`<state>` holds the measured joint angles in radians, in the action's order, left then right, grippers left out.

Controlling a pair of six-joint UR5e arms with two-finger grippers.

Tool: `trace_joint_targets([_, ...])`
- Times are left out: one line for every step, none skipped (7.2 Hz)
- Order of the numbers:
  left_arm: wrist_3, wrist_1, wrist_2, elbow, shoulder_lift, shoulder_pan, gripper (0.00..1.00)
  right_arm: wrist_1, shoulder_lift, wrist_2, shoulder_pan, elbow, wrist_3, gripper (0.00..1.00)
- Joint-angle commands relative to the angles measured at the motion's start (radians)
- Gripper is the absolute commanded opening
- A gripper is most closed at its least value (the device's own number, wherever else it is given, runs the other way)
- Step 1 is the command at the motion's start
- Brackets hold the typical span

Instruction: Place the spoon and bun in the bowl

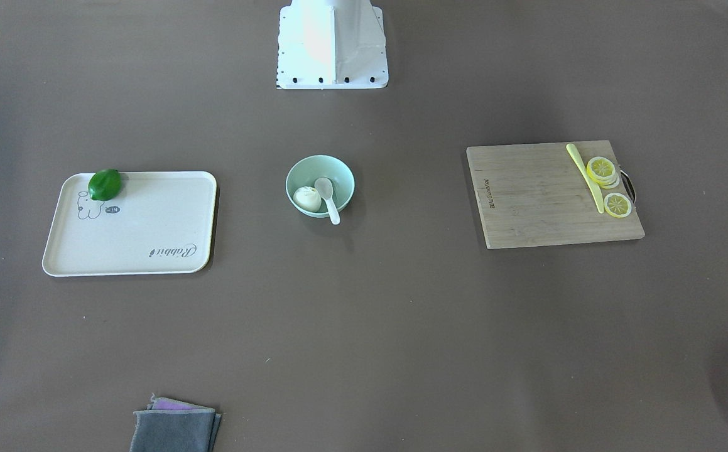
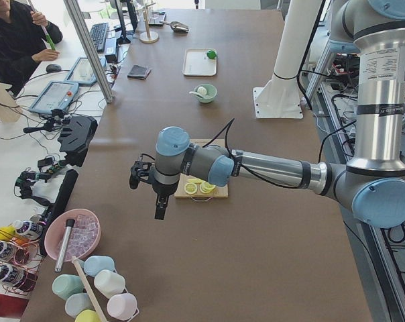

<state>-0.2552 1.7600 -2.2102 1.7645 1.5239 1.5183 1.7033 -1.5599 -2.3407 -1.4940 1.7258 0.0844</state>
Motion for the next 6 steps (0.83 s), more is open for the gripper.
trace_joint_targets([-0.004,-0.03,-0.002,0.013,-0.004,0.01,0.98,-0.001,-0.006,0.006,0.0,-0.003,0.003,1.0])
trace_joint_targets([-0.004,-0.043,-0.002,0.016,-0.002,0.011,0.98,-0.001,-0.005,0.007,0.0,-0.005,0.003,1.0])
trace_joint_targets([-0.006,-0.045,-0.002,0.015,-0.001,0.011,0.98,-0.001,-0.003,0.007,0.0,-0.006,0.003,1.0])
trace_joint_targets([-0.006,-0.045,-0.002,0.01,0.001,0.01,0.98,-0.001,-0.002,0.009,0.0,-0.005,0.008,1.0])
trace_joint_targets([-0.007,-0.045,0.0,0.009,0.004,0.01,0.98,-0.002,-0.002,0.017,0.0,-0.005,0.008,1.0])
trace_joint_targets([-0.007,-0.045,0.0,0.009,0.007,0.01,0.98,-0.002,-0.002,0.023,0.0,-0.005,0.009,1.0])
